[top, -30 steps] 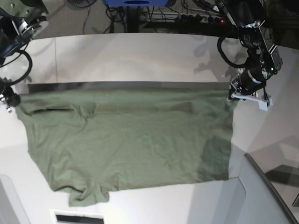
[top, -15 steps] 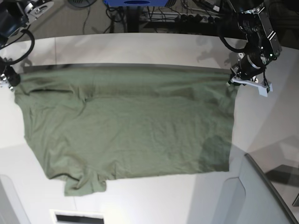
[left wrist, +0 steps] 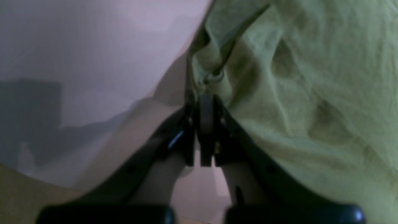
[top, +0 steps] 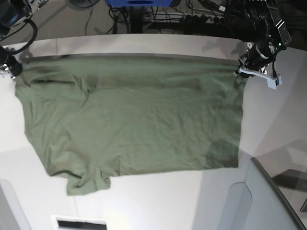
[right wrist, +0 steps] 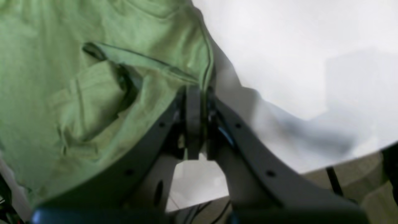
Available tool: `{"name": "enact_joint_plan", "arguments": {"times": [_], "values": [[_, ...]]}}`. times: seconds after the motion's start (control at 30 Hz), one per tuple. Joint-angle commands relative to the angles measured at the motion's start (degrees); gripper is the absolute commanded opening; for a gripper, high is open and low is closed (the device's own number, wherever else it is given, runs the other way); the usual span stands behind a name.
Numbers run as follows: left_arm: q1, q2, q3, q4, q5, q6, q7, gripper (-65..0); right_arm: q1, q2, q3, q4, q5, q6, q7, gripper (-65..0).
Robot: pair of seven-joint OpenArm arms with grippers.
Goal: Layout the t-shirt on the table in an organized manner, then fold the t-shirt properly
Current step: 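Hold both corners and pull them apart, stretching the shirt edge taut, then release the edge and move both grippers outward to the shirt's sides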
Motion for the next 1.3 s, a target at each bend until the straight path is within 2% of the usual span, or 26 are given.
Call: {"name": "enact_joint_plan", "arguments": {"times": [0.0,0.13,0.37,0.9,0.97,1.03,1.1,1.13,1.2,1.27], "values": [[0.4,-0.7,-0.2,1.2,0.0,0.1,-1.1,-65.0,-0.1,1.3,0.3,1.2,1.1,0.2,1.1,-64.8],[1.3,-0.7,-0.6,1.2,0.0,0.1,-1.2,-65.0,-0.7,1.3,0.3,1.2,1.1,0.2,1.1,-64.8],[4.5,-0.6,-0.2,1.0,0.0,0.1,-5.8,-65.0,-2.1,1.3,2.4,1.2,1.1,0.2,0.8,-64.8],[4.7,-0.7,-0.2,0.9,0.1,0.1,-5.7,-65.0,-3.1,0.4,2.4,1.2,1.1,0.1,1.1,-64.1],[4.7,-0.7,-0.2,0.8,0.1,0.1,-5.7,-65.0,-3.1,-0.4,4.0,1.2,1.0,0.0,1.1,-63.8],[4.7,-0.7,-0.2,0.8,0.1,0.1,-5.6,-65.0,-2.9,-0.5,5.7,1.7,1.0,0.0,0.7,-59.7],[4.7,-0.7,-0.2,0.9,0.1,0.1,-5.6,-65.0,-3.0,-0.6,6.4,2.8,1.0,-0.1,0.6,-51.6],[4.7,-0.7,-0.2,1.1,0.1,0.1,-5.6,-63.7,-3.1,-0.6,6.5,3.3,0.9,-0.1,0.6,-47.9],[5.0,-0.6,-0.3,1.1,0.1,0.1,-5.6,-50.7,-3.1,-0.6,6.6,4.4,0.9,-0.1,0.6,-41.0],[5.3,-0.6,-0.3,1.3,0.1,0.1,-5.6,-41.3,-3.1,-0.6,6.7,5.2,0.9,-0.1,0.4,-38.6]]}}
